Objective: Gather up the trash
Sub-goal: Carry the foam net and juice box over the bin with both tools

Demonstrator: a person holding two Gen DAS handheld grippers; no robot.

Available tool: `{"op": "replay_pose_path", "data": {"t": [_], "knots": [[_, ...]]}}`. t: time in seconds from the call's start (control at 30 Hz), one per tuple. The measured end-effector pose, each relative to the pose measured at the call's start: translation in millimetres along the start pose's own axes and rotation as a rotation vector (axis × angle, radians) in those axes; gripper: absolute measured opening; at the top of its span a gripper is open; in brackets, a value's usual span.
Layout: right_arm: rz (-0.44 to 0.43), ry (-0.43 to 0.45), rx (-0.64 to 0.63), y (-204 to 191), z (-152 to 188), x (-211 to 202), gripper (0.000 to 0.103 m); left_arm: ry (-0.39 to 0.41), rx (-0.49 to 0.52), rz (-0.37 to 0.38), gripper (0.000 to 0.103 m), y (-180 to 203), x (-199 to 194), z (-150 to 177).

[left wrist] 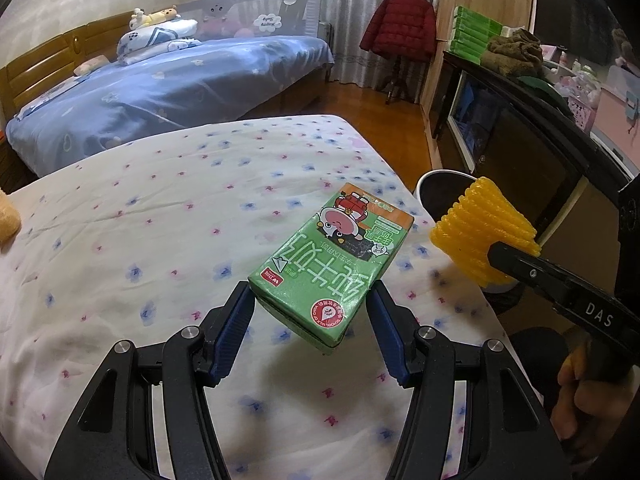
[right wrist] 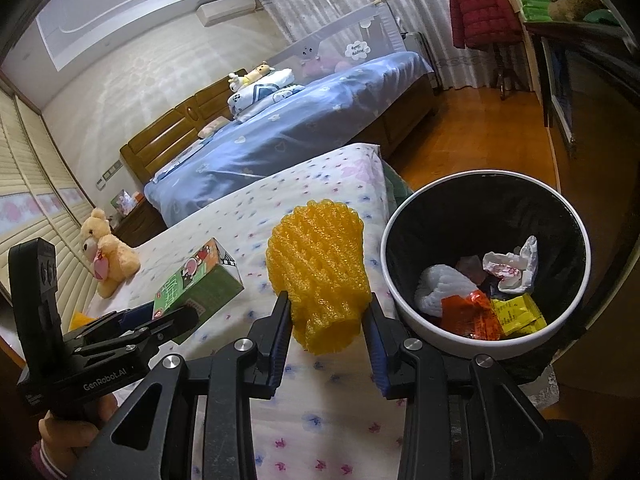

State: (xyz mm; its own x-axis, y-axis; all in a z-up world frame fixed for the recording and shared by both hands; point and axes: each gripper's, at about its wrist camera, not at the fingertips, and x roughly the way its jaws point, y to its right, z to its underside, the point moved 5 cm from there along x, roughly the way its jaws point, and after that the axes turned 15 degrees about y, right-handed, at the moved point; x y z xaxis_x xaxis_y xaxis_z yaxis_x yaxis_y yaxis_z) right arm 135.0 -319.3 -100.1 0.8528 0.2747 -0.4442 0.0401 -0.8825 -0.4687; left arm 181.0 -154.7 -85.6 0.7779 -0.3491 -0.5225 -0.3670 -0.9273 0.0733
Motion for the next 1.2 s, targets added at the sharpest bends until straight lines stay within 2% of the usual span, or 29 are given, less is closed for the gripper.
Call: {"op": "replay_pose_path", "data": {"t": [0.47, 1.2], "knots": [[0.013, 0.004, 0.005, 9, -2, -4, 0.035, -0.002, 0.016, 0.019, 0.058, 11, 7, -4], [0.086, 0.024, 0.023, 46, -12, -18, 0.035, -0.003, 0.095, 0.069, 0.058, 55, 22, -14]]}}
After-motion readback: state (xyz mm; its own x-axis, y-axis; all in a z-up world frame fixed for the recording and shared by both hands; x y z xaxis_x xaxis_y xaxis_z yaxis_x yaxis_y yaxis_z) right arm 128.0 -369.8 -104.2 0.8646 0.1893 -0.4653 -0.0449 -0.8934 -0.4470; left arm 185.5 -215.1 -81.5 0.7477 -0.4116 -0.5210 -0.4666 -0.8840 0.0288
